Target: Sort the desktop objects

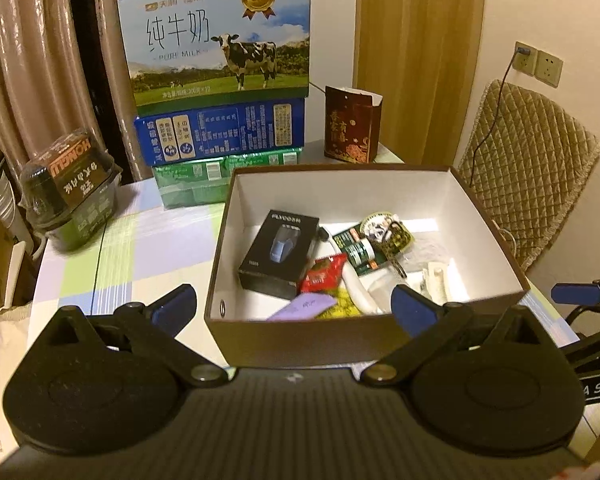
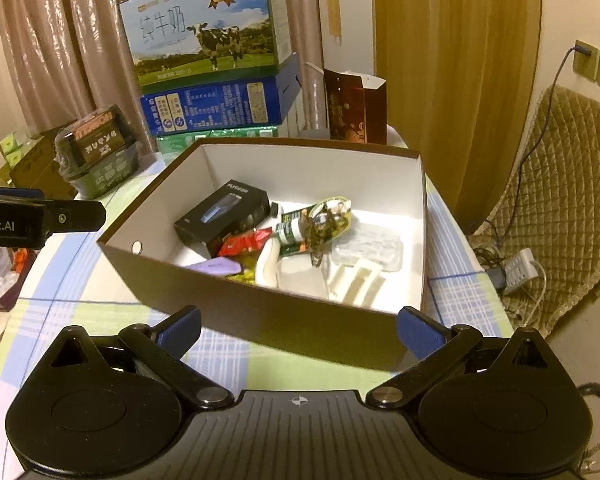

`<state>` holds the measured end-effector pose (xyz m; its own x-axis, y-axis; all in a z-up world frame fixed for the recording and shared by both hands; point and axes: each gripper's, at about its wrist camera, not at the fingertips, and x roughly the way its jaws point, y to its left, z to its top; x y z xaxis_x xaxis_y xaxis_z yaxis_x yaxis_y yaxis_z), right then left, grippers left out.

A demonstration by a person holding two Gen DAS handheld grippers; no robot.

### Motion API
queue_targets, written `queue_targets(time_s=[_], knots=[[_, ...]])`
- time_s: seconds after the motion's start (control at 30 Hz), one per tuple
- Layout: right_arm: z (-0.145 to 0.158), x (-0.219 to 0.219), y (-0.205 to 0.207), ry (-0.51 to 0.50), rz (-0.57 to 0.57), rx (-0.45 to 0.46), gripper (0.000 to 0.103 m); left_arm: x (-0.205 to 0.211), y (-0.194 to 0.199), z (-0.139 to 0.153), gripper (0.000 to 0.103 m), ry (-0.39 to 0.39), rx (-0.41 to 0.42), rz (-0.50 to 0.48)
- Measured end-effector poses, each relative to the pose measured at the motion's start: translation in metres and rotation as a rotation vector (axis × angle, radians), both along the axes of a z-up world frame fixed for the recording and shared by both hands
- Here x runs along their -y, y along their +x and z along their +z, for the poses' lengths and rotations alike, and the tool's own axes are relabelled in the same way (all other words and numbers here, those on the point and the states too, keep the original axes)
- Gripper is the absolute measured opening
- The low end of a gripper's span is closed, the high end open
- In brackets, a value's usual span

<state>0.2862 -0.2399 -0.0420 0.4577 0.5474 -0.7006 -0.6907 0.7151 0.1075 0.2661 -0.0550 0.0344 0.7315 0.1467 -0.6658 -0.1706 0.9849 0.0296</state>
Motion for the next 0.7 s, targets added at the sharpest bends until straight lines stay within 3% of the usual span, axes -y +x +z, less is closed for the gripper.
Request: queue_targets(time_s=[0.7], knots=[[0.003, 0.022, -0.041, -0.055, -0.01, -0.049, 0.101, 0.019, -0.049, -0.017, 0.102, -0.008, -0.08, -0.006]])
